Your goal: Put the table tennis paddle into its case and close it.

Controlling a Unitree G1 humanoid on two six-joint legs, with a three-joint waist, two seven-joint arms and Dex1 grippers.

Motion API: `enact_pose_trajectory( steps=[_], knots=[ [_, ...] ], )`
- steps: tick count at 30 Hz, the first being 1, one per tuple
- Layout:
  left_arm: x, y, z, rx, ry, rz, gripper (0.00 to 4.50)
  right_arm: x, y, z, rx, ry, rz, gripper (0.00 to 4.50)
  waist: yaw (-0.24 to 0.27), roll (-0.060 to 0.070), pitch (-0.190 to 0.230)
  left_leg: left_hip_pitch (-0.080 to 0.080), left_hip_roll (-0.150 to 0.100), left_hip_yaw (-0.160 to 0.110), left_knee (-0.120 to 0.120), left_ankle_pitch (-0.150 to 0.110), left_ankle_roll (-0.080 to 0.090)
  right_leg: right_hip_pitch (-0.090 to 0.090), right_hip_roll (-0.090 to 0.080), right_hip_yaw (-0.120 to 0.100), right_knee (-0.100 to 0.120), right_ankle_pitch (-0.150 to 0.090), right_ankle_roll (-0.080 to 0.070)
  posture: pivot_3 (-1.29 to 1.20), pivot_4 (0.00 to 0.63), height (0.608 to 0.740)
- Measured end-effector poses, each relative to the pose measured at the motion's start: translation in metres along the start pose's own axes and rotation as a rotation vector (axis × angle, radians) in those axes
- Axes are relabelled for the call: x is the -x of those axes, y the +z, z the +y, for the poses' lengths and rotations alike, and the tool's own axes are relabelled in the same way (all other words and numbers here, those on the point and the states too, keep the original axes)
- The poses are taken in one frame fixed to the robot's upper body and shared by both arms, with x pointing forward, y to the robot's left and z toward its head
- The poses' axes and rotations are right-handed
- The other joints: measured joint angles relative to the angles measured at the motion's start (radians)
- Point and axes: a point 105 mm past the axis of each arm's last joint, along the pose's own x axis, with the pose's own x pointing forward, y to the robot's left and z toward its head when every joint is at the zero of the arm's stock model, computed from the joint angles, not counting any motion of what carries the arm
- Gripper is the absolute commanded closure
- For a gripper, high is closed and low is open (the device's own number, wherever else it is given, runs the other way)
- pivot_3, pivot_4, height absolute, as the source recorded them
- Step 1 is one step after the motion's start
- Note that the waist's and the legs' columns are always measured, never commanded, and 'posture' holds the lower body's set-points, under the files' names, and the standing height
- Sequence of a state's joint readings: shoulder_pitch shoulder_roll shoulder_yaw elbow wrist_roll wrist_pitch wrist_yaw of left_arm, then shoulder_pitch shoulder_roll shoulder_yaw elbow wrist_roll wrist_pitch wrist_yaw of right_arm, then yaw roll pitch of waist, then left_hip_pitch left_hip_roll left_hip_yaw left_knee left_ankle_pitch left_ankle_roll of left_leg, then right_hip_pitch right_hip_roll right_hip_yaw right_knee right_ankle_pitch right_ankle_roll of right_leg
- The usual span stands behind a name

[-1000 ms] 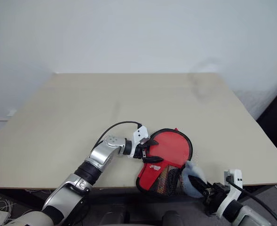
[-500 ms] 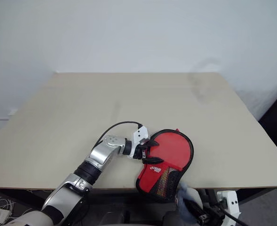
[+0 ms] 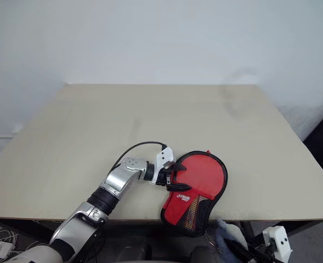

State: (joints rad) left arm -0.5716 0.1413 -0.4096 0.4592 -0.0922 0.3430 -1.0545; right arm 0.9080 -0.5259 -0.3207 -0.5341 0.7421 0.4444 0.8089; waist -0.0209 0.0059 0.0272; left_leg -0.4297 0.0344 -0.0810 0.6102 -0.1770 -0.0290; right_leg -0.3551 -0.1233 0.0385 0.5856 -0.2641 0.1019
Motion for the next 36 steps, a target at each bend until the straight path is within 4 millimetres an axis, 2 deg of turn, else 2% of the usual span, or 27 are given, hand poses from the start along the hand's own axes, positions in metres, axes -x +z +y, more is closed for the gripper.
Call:
enact_pose_trajectory(
  steps=[5, 12, 15, 23, 27, 31, 34, 36],
  knots=[
    [-0.001, 0.0, 0.001, 0.002, 0.007, -0.001, 0.0, 0.004, 0.017, -0.004, 0.032, 0.012, -0.071, 4.17, 0.0, 0.0, 0.0, 0.0, 0.0, 0.0, 0.001, 0.0, 0.0, 0.0, 0.0, 0.0, 0.0, 0.0, 0.0, 0.0, 0.0, 0.74],
    [0.001, 0.001, 0.007, 0.022, 0.01, -0.021, 0.0, 0.008, 0.016, -0.011, 0.019, 0.031, -0.121, 4.17, -0.001, 0.001, 0.001, 0.0, 0.0, 0.001, 0.001, 0.0, 0.0, 0.0, 0.0, 0.0, 0.0, 0.0, 0.0, 0.0, 0.0, 0.74],
    [0.001, 0.001, 0.008, 0.02, 0.01, -0.024, 0.0, 0.011, 0.021, -0.018, 0.027, 0.021, -0.144, 3.18, -0.002, 0.001, 0.001, 0.0, 0.0, 0.001, 0.002, 0.0, 0.0, 0.0, 0.0, 0.0, 0.0, 0.0, 0.0, 0.0, 0.0, 0.74],
    [0.001, 0.001, 0.011, 0.037, 0.007, -0.033, 0.0, 0.021, 0.024, -0.036, 0.008, -0.012, -0.181, 0.16, -0.003, 0.002, 0.001, 0.0, 0.0, 0.001, 0.002, 0.0, 0.0, 0.0, 0.0, 0.0, 0.0, 0.0, 0.0, 0.0, 0.0, 0.74],
    [0.004, 0.0, 0.013, 0.061, 0.008, -0.049, 0.0, 0.014, 0.032, -0.023, 0.03, -0.033, -0.22, 0.07, -0.006, 0.004, 0.002, 0.0, 0.001, -0.001, 0.0, 0.0, 0.0, -0.001, 0.001, -0.001, 0.0, 0.0, 0.0, 0.0, 0.0, 0.74],
    [0.008, 0.002, 0.017, 0.116, 0.011, -0.076, 0.0, -0.011, 0.059, -0.009, 0.065, -0.076, -0.333, 0.07, -0.024, 0.006, 0.003, -0.004, 0.003, -0.003, -0.004, 0.0, 0.0, 0.001, 0.002, -0.005, -0.004, 0.0, 0.0, 0.0, 0.0, 0.74],
    [0.009, 0.004, 0.018, 0.118, 0.01, -0.08, 0.0, -0.027, 0.089, -0.018, 0.053, -0.168, -0.432, 0.07, -0.026, 0.009, 0.003, -0.011, 0.004, -0.001, -0.009, 0.0, 0.0, -0.003, 0.001, -0.008, -0.01, 0.001, -0.001, 0.0, 0.0, 0.74],
    [0.011, 0.005, 0.018, 0.119, 0.004, -0.087, 0.0, -0.037, 0.108, -0.028, 0.035, -0.241, -0.459, 0.07, -0.026, -0.001, 0.009, -0.008, 0.005, 0.001, -0.015, 0.0, 0.0, -0.005, 0.002, -0.008, -0.01, 0.004, -0.005, 0.0, 0.0, 0.74]
  ],
)
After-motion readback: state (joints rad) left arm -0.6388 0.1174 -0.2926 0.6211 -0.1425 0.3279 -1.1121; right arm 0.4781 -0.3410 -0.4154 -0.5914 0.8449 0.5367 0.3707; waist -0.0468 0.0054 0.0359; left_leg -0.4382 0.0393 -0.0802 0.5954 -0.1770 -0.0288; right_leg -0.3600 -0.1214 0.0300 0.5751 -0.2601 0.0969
